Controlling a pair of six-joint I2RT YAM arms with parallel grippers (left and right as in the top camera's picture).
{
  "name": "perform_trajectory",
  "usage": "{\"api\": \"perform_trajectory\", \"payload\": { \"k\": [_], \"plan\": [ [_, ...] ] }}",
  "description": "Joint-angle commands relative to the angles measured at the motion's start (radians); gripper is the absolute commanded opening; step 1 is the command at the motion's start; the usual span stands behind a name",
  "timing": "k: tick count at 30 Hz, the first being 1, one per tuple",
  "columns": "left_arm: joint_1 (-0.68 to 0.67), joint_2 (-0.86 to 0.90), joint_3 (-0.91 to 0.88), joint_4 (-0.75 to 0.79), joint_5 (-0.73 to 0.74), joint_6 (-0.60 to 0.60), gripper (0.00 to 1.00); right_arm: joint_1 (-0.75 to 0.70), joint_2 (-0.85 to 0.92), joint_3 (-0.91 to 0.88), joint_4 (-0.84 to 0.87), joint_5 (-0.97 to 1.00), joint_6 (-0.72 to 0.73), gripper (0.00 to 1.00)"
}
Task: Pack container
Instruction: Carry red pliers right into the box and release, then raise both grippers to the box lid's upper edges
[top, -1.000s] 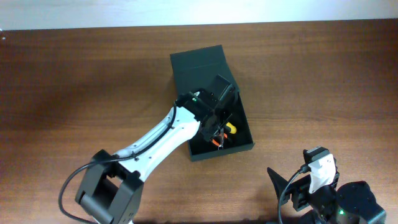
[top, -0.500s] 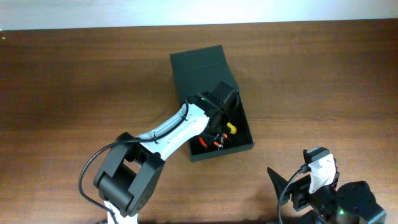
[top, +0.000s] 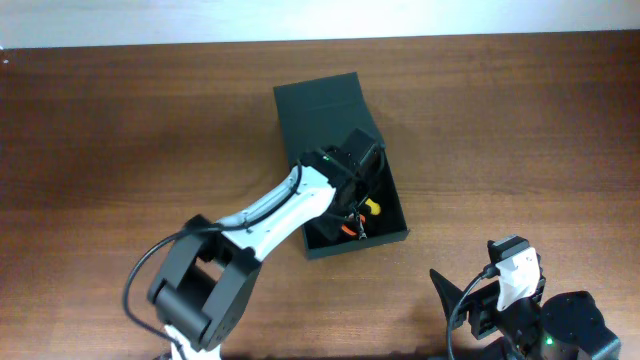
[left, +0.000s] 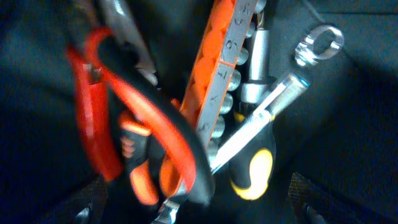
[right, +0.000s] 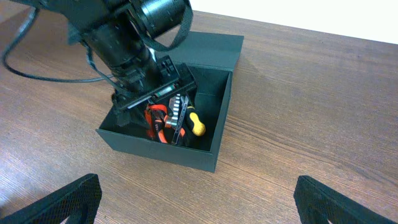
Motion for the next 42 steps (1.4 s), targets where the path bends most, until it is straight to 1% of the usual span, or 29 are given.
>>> {"api": "perform_trajectory", "payload": {
  "k": [1,5,6,14,17,20,25,35,40,42],
  "plan": [
    [0.001,-0.143,0.009,-0.034,-0.068,0.048,0.96,-0.002,-0.006,0.0,0.003,0.012,0.008,0.99],
    [0.001,-0.27,0.009,-0.098,-0.12,0.132,0.97,-0.002,-0.006,0.0,0.003,0.012,0.008,0.99],
    [0.001,-0.303,0.009,-0.114,-0.134,0.171,1.0,-0.002,-0.006,0.0,0.003,0.012,0.008,0.99],
    [0.003,-0.516,0.009,-0.212,-0.208,0.542,0.99,-0.002,-0.006,0.0,0.003,0.012,0.008,0.99],
    [0.003,-0.582,0.009,-0.266,-0.221,0.616,0.99,-0.002,-0.006,0.0,0.003,0.012,0.008,0.99],
    [0.003,-0.649,0.009,-0.306,-0.259,0.623,0.99,-0.002,-0.006,0.0,0.003,0.012,0.008,0.99],
    [0.003,-0.718,0.009,-0.315,-0.257,0.623,0.99,-0.002,-0.006,0.0,0.003,0.012,0.008,0.99],
    [0.003,-0.725,0.009,-0.453,-0.257,0.622,0.99,-0.002,-0.006,0.0,0.003,0.012,0.008,0.99],
    [0.003,-0.725,0.009,-0.456,-0.258,0.623,0.99,-0.002,-0.006,0.0,0.012,0.008,0.009,0.99],
    [0.003,-0.725,0.009,-0.455,-0.261,0.623,0.99,-0.002,-0.006,0.0,0.059,0.019,0.008,0.99]
  ]
}}
